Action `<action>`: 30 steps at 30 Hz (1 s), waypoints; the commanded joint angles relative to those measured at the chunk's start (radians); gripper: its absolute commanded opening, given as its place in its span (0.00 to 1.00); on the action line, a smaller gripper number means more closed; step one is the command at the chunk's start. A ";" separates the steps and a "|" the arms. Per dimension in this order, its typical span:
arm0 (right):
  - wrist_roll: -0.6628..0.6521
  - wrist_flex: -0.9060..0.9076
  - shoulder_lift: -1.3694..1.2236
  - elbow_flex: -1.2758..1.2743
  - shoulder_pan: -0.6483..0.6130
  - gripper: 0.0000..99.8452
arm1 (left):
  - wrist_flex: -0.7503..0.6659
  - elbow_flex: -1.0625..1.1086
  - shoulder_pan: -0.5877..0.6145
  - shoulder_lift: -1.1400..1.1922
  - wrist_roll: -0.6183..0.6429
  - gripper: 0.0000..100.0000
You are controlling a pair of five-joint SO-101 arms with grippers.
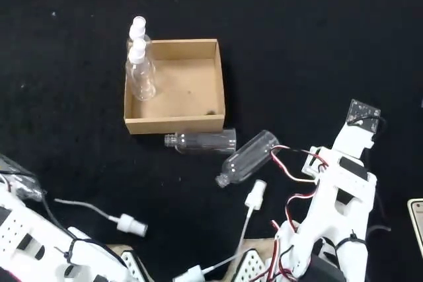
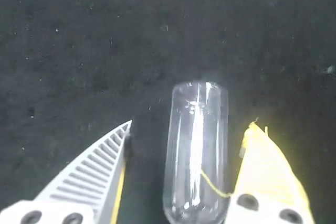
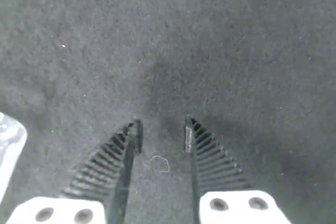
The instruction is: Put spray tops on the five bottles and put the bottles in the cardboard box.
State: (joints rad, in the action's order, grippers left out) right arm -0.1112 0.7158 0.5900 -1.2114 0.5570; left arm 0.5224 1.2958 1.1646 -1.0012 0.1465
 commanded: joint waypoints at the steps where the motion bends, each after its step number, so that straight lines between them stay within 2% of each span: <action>1: -0.008 -0.020 0.010 0.002 -0.017 0.11 | 0.126 -0.099 0.007 -0.018 -0.210 0.30; 4: -0.008 -0.020 0.010 0.002 -0.017 0.11 | 0.227 -0.125 0.012 -0.017 -0.391 0.30; 6: -0.008 -0.020 0.010 0.002 -0.017 0.11 | 0.245 -0.147 0.015 -0.015 -0.482 0.30; 10: -0.008 -0.020 0.010 0.002 -0.017 0.11 | 0.379 -0.271 0.012 0.029 -0.563 0.27; 14: -0.008 -0.020 0.010 0.002 -0.017 0.11 | 0.442 -0.460 0.008 0.195 -0.654 0.23; 20: -0.008 -0.020 0.010 0.002 -0.017 0.11 | 0.549 -0.665 0.035 0.529 -1.103 0.23; 23: -0.008 -0.020 0.010 0.002 -0.017 0.11 | 0.621 -0.717 0.054 0.618 -1.278 0.23; 26: -0.008 -0.021 0.010 0.002 -0.017 0.11 | 0.612 -0.725 0.059 0.644 -1.326 0.23; 30: -0.008 -0.021 0.010 0.002 -0.017 0.11 | 0.500 -0.682 0.050 0.644 -1.330 0.23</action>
State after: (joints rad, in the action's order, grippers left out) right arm -0.1112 0.7158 0.5900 -1.2114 0.5570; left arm 1.1162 0.6345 1.2137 -0.3521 -1.1638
